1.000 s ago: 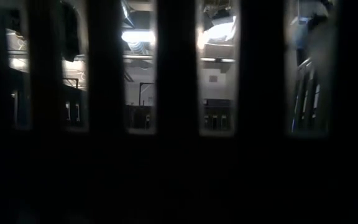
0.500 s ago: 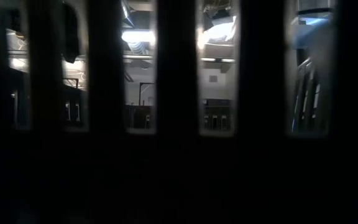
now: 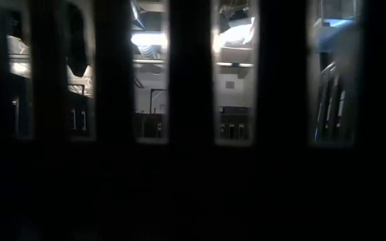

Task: Sort Halloween decoration
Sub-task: Put the black spider toy into the top left black basket

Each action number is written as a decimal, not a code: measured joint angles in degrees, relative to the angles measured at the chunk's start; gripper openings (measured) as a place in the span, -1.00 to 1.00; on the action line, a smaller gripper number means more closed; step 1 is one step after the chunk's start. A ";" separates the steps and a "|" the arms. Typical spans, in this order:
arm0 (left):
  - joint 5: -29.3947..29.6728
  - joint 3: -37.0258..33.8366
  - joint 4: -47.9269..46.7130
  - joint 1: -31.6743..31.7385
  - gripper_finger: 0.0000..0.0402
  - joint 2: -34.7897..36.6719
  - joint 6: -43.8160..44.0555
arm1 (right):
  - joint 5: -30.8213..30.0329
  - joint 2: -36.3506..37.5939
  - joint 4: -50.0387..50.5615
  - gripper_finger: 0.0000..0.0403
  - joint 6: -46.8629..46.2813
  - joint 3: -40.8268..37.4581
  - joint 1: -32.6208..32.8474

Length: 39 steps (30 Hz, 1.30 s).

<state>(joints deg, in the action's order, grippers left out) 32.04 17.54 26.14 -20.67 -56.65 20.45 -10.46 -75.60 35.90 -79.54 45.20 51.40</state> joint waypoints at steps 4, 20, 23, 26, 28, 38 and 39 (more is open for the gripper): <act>-0.05 0.00 4.90 -0.83 -0.38 -3.56 0.00 | 3.07 -5.58 0.03 -0.20 -2.87 1.15 1.87; -0.03 0.00 10.83 -0.84 -0.38 -8.32 -1.51 | 14.09 -18.65 1.81 -0.20 -4.50 4.36 2.22; -0.03 0.00 10.83 -0.84 -0.38 -8.32 -1.51 | 14.14 -18.79 3.12 -0.22 -4.53 4.32 2.20; 0.00 0.00 10.85 -0.84 -0.38 -8.32 -1.49 | 14.08 -18.79 4.64 -0.34 -4.55 4.30 2.20; 0.00 0.00 10.83 -0.84 -0.38 -8.32 -1.49 | 14.12 -18.79 5.62 -0.49 -4.55 4.28 2.20; 0.05 0.00 10.81 -0.84 -0.38 -8.32 -1.49 | 11.92 -19.07 13.77 -0.88 -2.30 8.57 2.21; 0.06 0.00 10.81 -0.84 -0.38 -8.31 -1.49 | 10.88 -19.04 15.15 -0.86 -1.71 10.35 2.20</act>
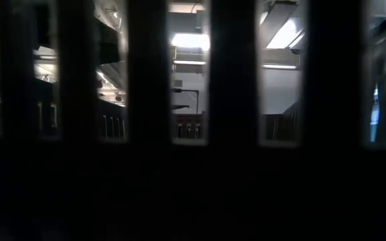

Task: Sort Halloween decoration
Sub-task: Put the black spider toy into the top left black basket

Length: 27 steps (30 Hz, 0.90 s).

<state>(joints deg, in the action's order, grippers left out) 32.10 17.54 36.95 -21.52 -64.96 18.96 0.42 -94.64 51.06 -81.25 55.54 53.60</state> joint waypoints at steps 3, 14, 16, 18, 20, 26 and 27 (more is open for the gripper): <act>0.11 0.00 0.00 0.00 -0.38 0.01 0.02 | -4.53 0.18 6.23 -0.88 1.77 4.91 0.00; -0.83 0.00 0.69 0.00 -0.38 0.01 0.03 | -30.90 0.21 -2.35 -0.91 27.36 14.63 -8.68; -1.95 0.00 1.48 -0.01 -0.38 0.01 -0.01 | -30.50 0.21 -9.44 -0.91 35.61 14.20 -12.66; -2.67 0.00 1.84 -0.01 -0.38 0.01 -0.02 | -28.28 0.21 -17.94 -0.92 44.60 13.44 -16.91; -3.00 0.00 1.81 -0.02 -0.38 0.01 -0.02 | -24.97 0.19 -25.88 -0.94 53.38 13.03 -21.10; -3.16 0.00 1.62 -0.03 -0.38 0.01 -0.04 | -11.18 -0.24 -45.08 -0.92 70.52 12.99 -33.25; -3.19 0.00 1.49 -0.04 -0.38 0.01 -0.02 | -8.71 -0.25 -46.72 -0.92 71.75 12.99 -35.04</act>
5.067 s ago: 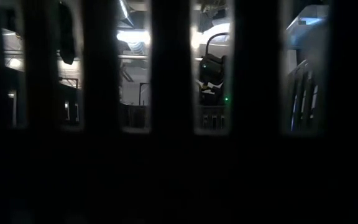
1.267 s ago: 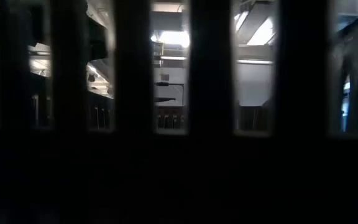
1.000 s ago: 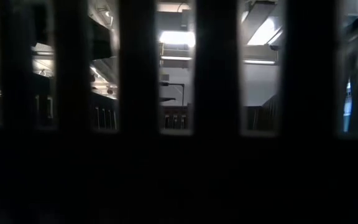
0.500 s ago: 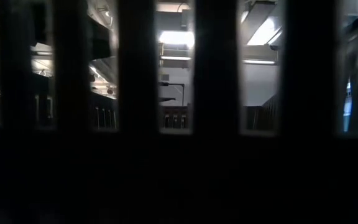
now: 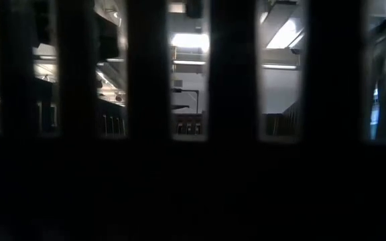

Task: Sort Halloween decoration
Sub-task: Put the black spider toy into the top left black basket

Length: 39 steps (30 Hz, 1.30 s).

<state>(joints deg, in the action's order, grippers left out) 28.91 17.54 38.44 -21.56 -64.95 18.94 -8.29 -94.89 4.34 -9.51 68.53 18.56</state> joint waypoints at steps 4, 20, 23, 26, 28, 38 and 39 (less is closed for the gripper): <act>-0.37 0.00 -0.51 -0.08 -0.38 0.01 0.01 | 5.68 -1.28 -3.36 -0.91 2.05 0.06 -6.56; 2.54 0.02 -9.15 -0.74 -0.38 -1.73 4.95 | 24.57 -14.20 -17.46 -0.91 2.33 -0.01 -17.83; 3.89 0.02 -9.00 -0.92 -0.38 -3.19 5.90 | 25.52 -14.78 -18.87 -0.91 2.52 0.00 -18.34; 5.07 0.00 -8.89 -0.92 -0.38 -4.75 6.47 | 26.57 -14.98 -21.38 -0.91 3.23 0.09 -18.27; 5.29 0.00 -8.56 -0.92 -0.38 -5.72 6.56 | 27.76 -15.12 -22.56 -0.91 3.63 0.09 -18.25; 4.76 0.00 2.90 -0.92 -0.38 -11.11 1.79 | 27.81 -15.08 -29.54 -0.91 2.44 0.07 -18.18; 4.65 0.00 3.56 -0.92 -0.38 -11.34 1.40 | 27.80 -15.08 -29.38 -0.91 2.42 0.07 -18.18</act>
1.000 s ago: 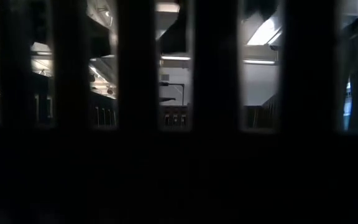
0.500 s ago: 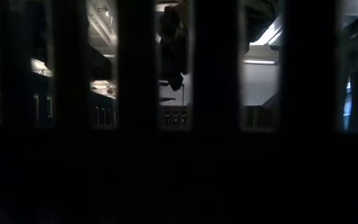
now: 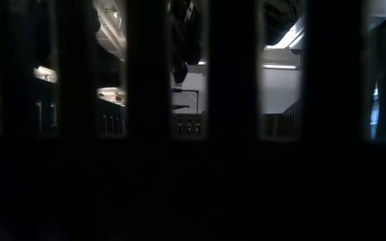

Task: Sort Halloween decoration
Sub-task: Put the black spider toy into the top left black basket

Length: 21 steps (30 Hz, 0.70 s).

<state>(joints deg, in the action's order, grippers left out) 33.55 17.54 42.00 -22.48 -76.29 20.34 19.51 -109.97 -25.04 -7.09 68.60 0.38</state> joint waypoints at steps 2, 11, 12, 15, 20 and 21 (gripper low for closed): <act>-0.12 0.00 0.44 0.00 -0.38 -0.24 -0.44 | -0.01 0.00 -0.02 -0.91 -0.01 -0.02 0.00; -0.16 0.00 5.41 0.00 -0.38 -0.24 -3.24 | -0.55 0.00 0.62 -0.91 -0.09 -0.02 0.00; -0.17 0.00 5.79 0.00 -0.38 -0.24 -3.55 | -0.78 0.00 0.60 -0.91 -0.09 -0.02 0.00; -0.21 0.00 7.00 0.00 -0.38 -0.23 -4.38 | -1.03 0.00 -0.17 -0.91 -0.12 -0.02 0.00; -0.21 0.00 6.98 0.00 -0.38 -0.22 -4.44 | -1.06 0.00 -1.82 -0.91 -0.24 -0.02 0.00; -0.21 0.00 6.97 0.00 -0.38 -0.22 -4.44 | -1.06 0.00 -1.98 -0.91 -0.39 -0.02 0.00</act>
<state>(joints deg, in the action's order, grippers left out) 33.34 17.54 48.97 -22.48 -76.51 15.90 18.46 -109.97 -27.02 -7.48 68.58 0.38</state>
